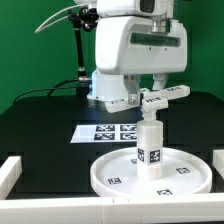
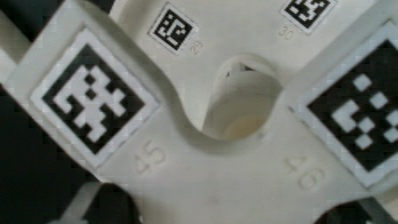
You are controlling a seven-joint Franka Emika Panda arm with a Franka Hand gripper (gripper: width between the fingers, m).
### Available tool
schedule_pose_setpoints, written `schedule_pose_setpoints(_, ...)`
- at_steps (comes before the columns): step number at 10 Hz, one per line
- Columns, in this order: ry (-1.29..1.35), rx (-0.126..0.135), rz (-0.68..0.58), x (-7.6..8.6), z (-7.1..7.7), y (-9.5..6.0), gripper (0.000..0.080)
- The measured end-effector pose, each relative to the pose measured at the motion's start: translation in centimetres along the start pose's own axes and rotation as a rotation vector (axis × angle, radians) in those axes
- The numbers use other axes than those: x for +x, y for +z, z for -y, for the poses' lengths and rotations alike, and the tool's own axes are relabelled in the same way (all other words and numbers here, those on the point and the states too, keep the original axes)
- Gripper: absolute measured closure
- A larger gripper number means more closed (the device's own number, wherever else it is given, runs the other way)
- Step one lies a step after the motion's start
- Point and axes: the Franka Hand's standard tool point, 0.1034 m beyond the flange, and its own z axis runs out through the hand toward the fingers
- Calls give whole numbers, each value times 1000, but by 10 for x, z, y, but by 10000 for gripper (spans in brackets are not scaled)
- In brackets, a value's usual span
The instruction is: Assemble round table
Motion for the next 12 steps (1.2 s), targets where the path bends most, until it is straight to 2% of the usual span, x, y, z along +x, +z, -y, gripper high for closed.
schedule_pose_setpoints(3,-7,9,8,-6,5,6,346)
schedule_pose_setpoints(6,-2,6,-1,-5,18,12,346)
schedule_pose_setpoints(12,-1,8,2,-3,15,17,346)
